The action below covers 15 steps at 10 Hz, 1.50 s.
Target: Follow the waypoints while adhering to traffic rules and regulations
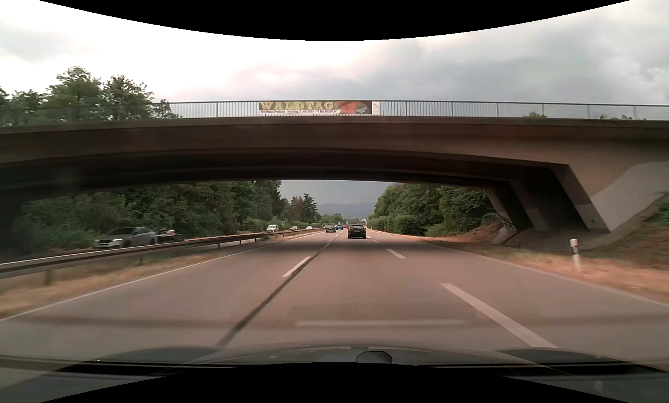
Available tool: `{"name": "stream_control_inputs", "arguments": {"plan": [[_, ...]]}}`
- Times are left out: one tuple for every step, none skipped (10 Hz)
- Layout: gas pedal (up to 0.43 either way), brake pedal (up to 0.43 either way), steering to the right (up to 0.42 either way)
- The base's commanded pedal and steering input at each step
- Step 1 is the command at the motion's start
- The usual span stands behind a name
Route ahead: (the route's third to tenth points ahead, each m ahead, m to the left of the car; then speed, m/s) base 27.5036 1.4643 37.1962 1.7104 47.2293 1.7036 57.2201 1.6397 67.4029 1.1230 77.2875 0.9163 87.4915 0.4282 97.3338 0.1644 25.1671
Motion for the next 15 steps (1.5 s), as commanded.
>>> {"name": "stream_control_inputs", "arguments": {"plan": [[0.169, 0.0, 0.001], [0.169, 0.0, 0.001], [0.169, 0.0, 0.001], [0.13, 0.0, 0.001], [0.098, 0.0, 0.001], [0.059, 0.0, 0.001], [0.0, 0.0, 0.001], [0.0, 0.0, 0.001], [0.0, 0.0, 0.001], [0.0, 0.0, 0.001], [0.0, 0.0, 0.001], [0.0, 0.0, 0.001], [0.0, 0.0, 0.001], [0.0, 0.0, 0.001], [0.0, 0.0, 0.001]]}}
